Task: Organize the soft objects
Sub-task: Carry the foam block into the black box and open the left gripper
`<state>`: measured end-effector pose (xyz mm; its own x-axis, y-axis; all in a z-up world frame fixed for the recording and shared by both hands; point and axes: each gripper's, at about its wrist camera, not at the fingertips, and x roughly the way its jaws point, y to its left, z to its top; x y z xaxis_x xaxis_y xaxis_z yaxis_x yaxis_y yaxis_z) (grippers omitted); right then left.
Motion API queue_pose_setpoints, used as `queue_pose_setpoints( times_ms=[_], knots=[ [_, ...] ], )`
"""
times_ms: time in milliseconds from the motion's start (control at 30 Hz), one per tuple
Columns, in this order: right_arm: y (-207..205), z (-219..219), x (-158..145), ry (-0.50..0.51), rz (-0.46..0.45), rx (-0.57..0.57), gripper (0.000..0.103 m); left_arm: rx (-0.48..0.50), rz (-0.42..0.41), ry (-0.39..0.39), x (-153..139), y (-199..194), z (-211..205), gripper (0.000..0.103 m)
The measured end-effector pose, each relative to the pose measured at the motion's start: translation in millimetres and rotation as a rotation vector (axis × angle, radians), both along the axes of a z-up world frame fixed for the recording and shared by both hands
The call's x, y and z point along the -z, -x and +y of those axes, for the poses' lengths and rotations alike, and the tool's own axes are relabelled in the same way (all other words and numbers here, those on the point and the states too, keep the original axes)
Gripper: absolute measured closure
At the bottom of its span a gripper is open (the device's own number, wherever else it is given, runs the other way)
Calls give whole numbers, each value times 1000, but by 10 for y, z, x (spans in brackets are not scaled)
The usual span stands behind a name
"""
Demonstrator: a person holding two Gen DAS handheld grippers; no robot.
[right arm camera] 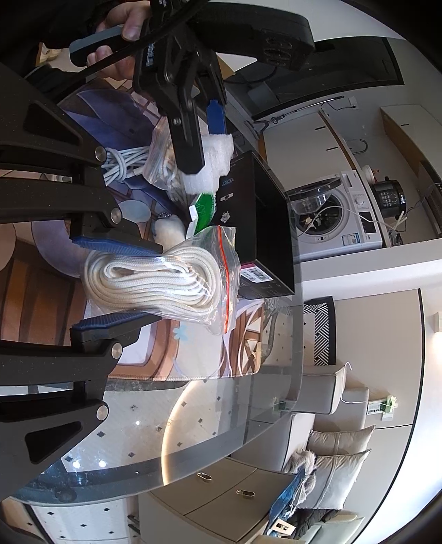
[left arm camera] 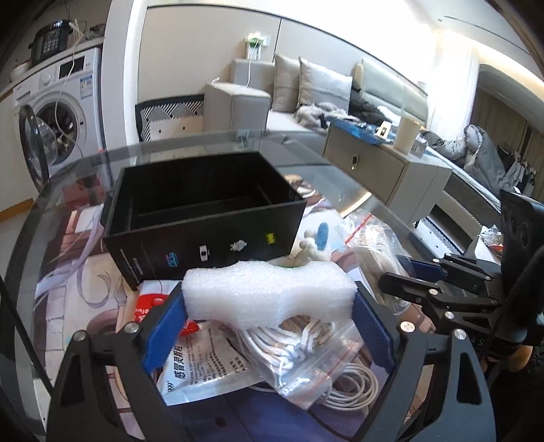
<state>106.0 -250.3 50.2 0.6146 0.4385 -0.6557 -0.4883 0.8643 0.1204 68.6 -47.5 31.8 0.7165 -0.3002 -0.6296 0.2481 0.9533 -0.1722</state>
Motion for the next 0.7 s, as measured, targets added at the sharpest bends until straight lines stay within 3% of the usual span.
queue_pose_setpoints(
  times_ms=[333,700],
  knots=[
    [49,60,-203,-38,-40,-13,72,-44,-64,-11,-213,115,225,12],
    [-158,382,-530,-73,-68,-72,72,-155,-98,-12,-329,-106,571,12]
  ],
)
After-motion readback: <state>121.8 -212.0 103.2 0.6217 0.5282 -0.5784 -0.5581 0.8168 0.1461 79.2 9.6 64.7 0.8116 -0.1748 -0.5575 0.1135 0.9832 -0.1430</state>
